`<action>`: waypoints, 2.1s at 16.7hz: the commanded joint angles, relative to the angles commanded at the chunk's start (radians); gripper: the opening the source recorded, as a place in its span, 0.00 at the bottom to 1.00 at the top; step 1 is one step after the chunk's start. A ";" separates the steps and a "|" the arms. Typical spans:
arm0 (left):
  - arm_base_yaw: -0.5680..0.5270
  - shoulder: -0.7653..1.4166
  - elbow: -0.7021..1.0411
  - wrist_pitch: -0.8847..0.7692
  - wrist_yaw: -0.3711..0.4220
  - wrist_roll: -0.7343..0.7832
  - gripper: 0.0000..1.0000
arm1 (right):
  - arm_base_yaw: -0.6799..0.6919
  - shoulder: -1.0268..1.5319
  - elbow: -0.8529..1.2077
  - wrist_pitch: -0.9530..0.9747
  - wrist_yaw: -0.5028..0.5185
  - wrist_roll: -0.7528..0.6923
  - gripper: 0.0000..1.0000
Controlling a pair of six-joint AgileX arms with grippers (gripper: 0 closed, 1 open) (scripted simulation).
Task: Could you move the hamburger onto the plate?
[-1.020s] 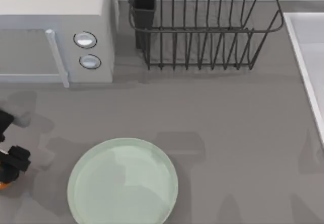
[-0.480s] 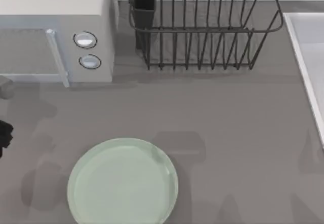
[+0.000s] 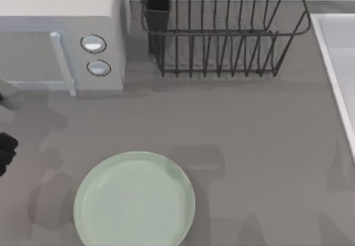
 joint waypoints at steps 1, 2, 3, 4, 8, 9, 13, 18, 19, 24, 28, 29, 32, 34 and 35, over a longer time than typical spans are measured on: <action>-0.020 0.010 0.008 -0.003 0.000 0.043 0.00 | 0.000 0.000 0.000 0.000 0.000 0.000 1.00; -0.045 0.023 0.018 -0.006 0.000 0.096 0.00 | 0.000 0.000 0.000 0.000 0.000 0.000 1.00; -0.073 0.036 0.028 -0.010 0.000 0.160 0.00 | 0.000 0.000 0.000 0.000 0.000 0.000 1.00; -0.106 0.050 0.039 -0.013 0.000 0.234 0.00 | 0.000 0.000 0.000 0.000 0.000 0.000 1.00; -0.260 0.110 0.075 -0.026 0.002 0.624 0.00 | 0.000 0.000 0.000 0.000 0.000 0.000 1.00; -0.302 0.124 0.082 -0.027 0.002 0.736 0.00 | 0.000 0.000 0.000 0.000 0.000 0.000 1.00; -0.475 0.176 0.108 -0.030 0.006 1.182 0.00 | 0.000 0.000 0.000 0.000 0.000 0.000 1.00; -0.664 0.205 0.131 -0.011 0.007 1.626 0.00 | 0.000 0.000 0.000 0.000 0.000 0.000 1.00; -0.693 0.205 0.134 -0.005 0.007 1.688 0.00 | 0.000 0.000 0.000 0.000 0.000 0.000 1.00; -0.770 0.201 0.139 0.016 0.002 1.841 0.00 | 0.000 0.000 0.000 0.000 0.000 0.000 1.00; -0.765 0.200 0.135 0.015 0.003 1.841 0.00 | 0.000 0.000 0.000 0.000 0.000 0.000 1.00; -0.765 0.202 0.132 0.019 0.003 1.841 0.00 | 0.000 0.000 0.000 0.000 0.000 0.000 1.00; -0.766 0.224 0.091 0.085 0.003 1.840 0.00 | 0.000 0.000 0.000 0.000 0.000 0.000 1.00; -0.767 0.246 0.053 0.151 0.003 1.842 0.00 | 0.000 0.000 0.000 0.000 0.000 0.000 1.00; -0.767 0.256 0.036 0.176 0.003 1.843 0.00 | 0.000 0.000 0.000 0.000 0.000 0.000 1.00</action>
